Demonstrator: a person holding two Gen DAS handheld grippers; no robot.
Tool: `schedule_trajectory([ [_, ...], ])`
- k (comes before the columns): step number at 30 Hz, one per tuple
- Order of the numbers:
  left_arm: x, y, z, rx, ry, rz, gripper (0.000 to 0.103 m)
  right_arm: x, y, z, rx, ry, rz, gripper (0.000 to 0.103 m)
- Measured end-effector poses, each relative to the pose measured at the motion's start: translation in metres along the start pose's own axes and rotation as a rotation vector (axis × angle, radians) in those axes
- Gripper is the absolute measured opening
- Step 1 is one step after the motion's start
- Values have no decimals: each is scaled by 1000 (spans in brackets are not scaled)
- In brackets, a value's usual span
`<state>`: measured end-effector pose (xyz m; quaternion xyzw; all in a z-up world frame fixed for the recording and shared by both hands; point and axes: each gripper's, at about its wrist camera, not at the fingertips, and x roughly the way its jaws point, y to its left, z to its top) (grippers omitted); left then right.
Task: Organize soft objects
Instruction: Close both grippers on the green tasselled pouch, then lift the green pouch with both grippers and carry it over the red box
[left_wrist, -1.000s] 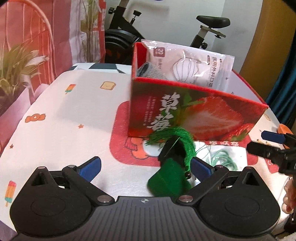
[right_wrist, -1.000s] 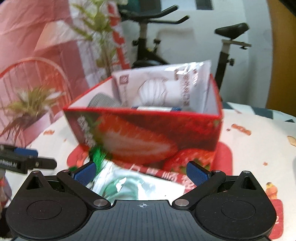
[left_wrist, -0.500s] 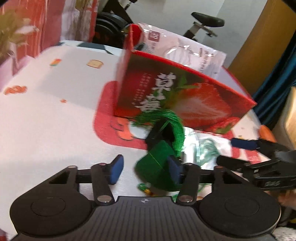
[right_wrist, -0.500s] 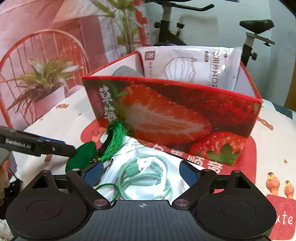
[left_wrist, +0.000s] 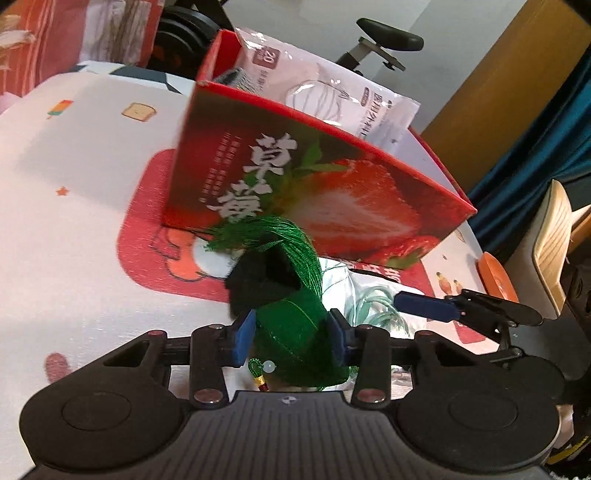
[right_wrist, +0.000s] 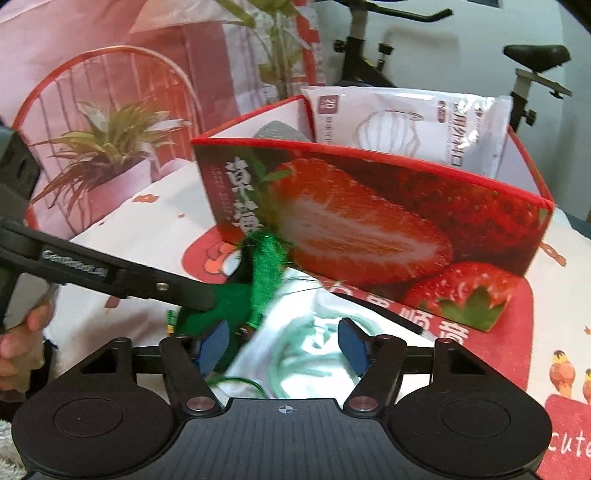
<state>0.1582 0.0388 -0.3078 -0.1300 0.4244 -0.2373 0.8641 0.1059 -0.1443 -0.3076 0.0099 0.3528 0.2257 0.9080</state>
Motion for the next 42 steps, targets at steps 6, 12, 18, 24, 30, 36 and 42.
schedule_trajectory([
  [6, 7, -1, 2, -21, 11, 3, 44, 3, 10, 0, -47, 9, 42, 53],
  [12, 10, 2, 4, -46, 15, 0, 44, 2, 11, 2, -53, 3, 58, 50],
  [18, 10, 2, 4, -47, 20, 3, 44, 2, 21, 2, -94, 9, 92, 49],
  [24, 11, -2, 4, -40, 24, -13, 44, 13, 24, 0, -95, 44, 115, 46],
  [30, 13, -1, 3, -55, 31, -13, 44, 22, 24, 2, -79, 73, 161, 37],
  [36, 12, 0, 3, -63, 31, -21, 44, 29, 22, 3, -50, 95, 160, 40],
  [42, 10, -3, 4, -52, 28, -25, 42, 29, 20, 2, -39, 97, 156, 38],
])
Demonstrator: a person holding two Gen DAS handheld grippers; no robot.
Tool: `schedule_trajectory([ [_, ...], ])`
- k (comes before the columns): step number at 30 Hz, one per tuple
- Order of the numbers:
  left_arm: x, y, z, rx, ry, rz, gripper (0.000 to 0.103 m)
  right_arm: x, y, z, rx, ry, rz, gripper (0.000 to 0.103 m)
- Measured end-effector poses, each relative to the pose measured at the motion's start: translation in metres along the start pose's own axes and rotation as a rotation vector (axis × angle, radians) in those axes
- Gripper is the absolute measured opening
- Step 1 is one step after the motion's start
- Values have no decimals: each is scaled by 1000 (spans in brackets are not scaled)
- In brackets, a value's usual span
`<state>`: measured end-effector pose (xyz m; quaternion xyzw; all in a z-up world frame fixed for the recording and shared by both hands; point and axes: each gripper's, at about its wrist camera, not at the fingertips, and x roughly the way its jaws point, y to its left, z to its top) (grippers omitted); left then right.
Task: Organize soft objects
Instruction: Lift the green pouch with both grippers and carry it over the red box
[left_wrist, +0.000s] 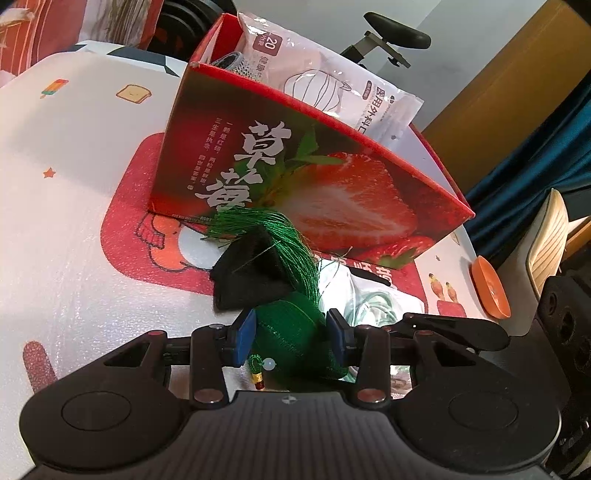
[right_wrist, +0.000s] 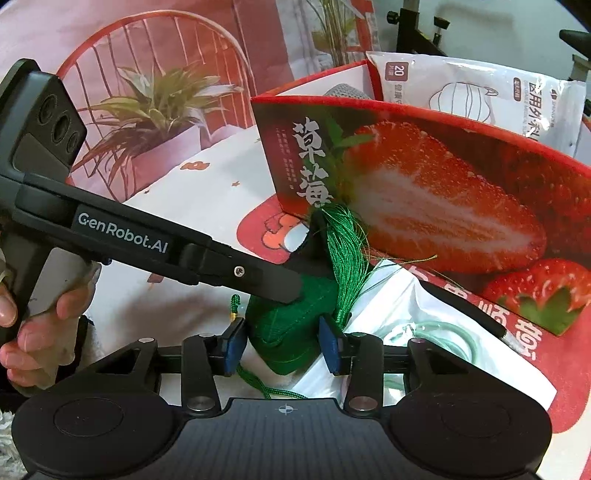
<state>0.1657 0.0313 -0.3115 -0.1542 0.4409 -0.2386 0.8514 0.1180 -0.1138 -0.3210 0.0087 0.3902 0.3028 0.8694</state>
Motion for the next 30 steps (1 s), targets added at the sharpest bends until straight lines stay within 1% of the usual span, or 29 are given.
schedule_trajectory([
  [2, -3, -2, 1, 3, -4, -1, 42, -2, 1, 1, -6, -3, 3, 37],
  [4, -11, -4, 4, 16, -22, -6, 42, -8, 4, 5, -24, -24, 2, 37],
  [8, -32, -6, 17, 9, -83, -40, 42, -27, 8, 22, -68, -91, 2, 37],
  [11, -51, -10, 33, 6, -140, -70, 42, -42, 8, 42, -93, -146, 11, 37],
  [18, -96, -47, 75, 143, -293, -87, 42, -84, 10, 94, -178, -302, -2, 37],
  [22, -109, -71, 100, 208, -371, -104, 42, -104, 6, 122, -235, -375, -41, 37],
  [26, -111, -91, 116, 266, -430, -116, 42, -117, 0, 143, -285, -434, -108, 37],
  [30, -106, -106, 132, 309, -458, -121, 42, -126, -6, 159, -311, -477, -164, 37],
])
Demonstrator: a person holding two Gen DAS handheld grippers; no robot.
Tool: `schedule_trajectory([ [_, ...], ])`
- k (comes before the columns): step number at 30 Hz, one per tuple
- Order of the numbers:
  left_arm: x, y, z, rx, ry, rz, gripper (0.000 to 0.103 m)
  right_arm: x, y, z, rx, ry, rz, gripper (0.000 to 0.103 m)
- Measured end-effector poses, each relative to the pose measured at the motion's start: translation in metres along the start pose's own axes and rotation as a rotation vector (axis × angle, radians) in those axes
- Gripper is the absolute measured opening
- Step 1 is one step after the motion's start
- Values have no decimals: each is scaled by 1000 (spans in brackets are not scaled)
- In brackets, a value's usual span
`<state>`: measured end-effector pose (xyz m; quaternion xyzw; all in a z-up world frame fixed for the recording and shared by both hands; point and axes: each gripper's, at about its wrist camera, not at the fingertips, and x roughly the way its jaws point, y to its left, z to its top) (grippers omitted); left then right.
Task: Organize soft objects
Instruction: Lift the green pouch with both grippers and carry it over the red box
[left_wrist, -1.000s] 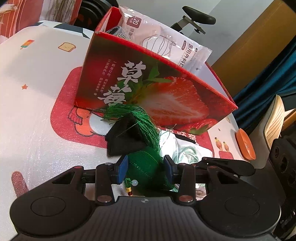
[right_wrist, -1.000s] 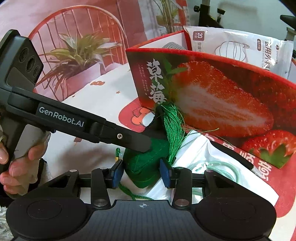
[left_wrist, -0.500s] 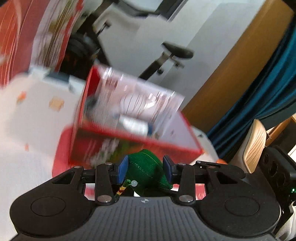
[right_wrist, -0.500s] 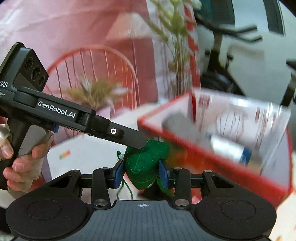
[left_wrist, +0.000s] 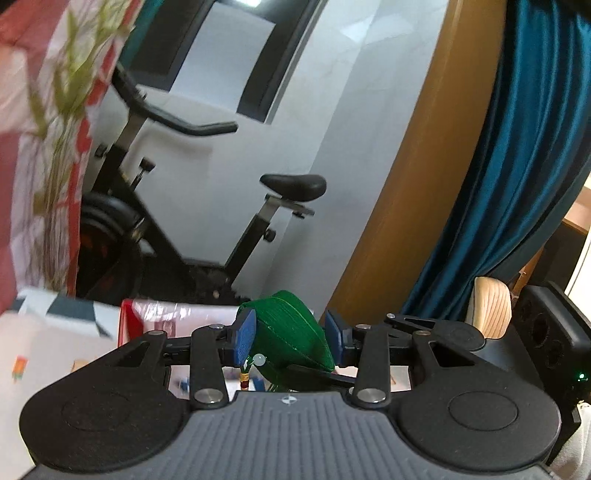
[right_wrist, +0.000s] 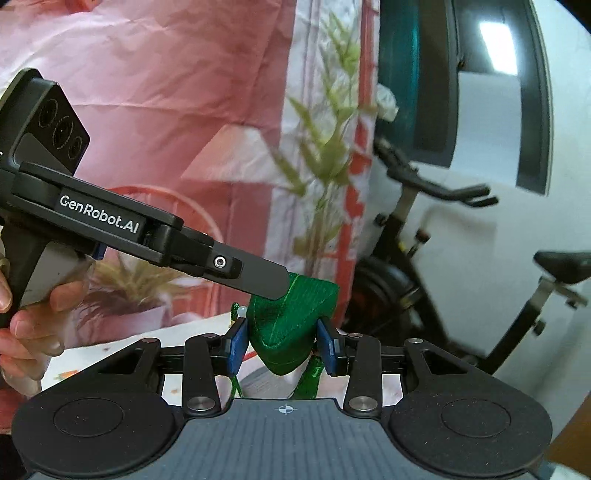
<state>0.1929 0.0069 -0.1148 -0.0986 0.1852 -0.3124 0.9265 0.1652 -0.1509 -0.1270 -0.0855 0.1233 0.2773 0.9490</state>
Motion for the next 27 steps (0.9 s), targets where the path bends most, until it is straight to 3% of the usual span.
schedule_trajectory([
  [8, 23, 5, 17, -10, -3, -22, 42, 8, -22, 9, -16, -47, -57, 37],
  [13, 44, 13, 12, -14, 36, -34, 42, 20, -34, -2, -22, -8, -85, 37],
  [27, 114, 39, -19, -35, 229, -63, 43, 51, -69, -65, 115, 143, -99, 37],
])
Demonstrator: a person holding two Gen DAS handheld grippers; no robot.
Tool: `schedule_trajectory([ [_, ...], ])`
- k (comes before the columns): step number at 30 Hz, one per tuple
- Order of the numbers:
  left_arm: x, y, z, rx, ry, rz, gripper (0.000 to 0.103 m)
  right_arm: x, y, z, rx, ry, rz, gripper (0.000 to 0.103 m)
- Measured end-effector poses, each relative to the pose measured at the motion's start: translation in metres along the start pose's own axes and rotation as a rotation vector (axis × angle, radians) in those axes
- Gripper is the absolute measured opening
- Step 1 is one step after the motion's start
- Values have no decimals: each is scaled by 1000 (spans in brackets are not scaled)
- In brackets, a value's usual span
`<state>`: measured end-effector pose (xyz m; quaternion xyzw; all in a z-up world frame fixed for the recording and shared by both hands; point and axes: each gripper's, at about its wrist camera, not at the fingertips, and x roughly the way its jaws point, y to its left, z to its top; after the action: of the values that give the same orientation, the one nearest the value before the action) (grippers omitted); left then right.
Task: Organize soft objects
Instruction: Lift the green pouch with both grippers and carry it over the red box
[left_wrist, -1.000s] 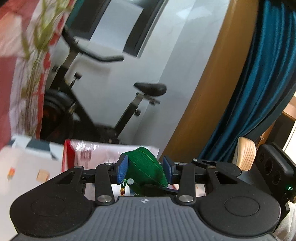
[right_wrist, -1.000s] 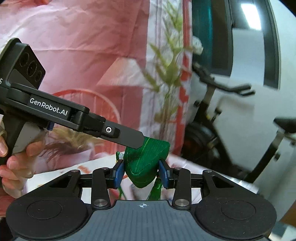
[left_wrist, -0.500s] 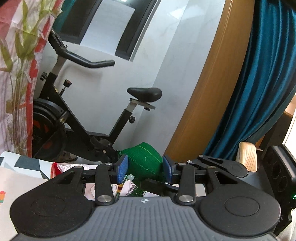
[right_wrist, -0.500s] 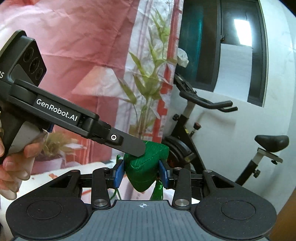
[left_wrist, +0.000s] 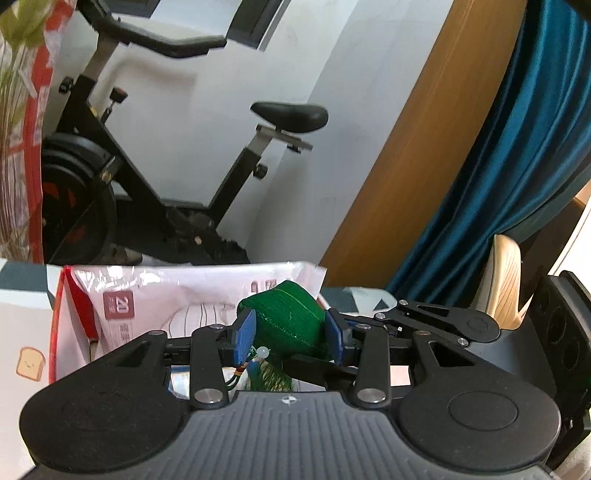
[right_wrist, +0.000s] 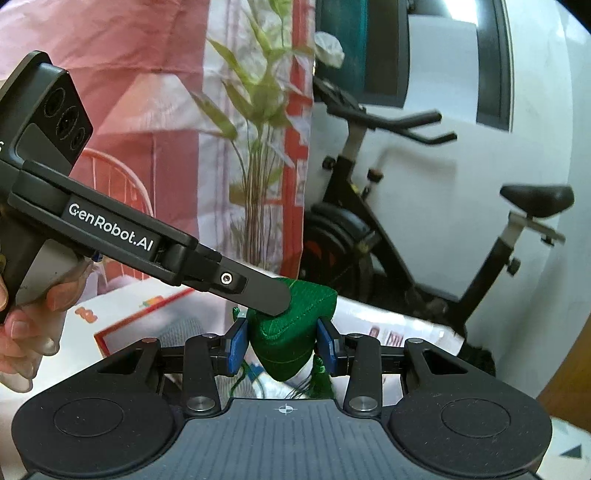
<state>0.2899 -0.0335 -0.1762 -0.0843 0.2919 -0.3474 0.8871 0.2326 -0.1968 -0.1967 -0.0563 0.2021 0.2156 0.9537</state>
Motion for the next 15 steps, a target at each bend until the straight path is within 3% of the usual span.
schedule_trajectory([
  [15, -1, 35, -20, -59, 112, 80, 44, 37, 14, -20, 131, 133, 141, 37],
])
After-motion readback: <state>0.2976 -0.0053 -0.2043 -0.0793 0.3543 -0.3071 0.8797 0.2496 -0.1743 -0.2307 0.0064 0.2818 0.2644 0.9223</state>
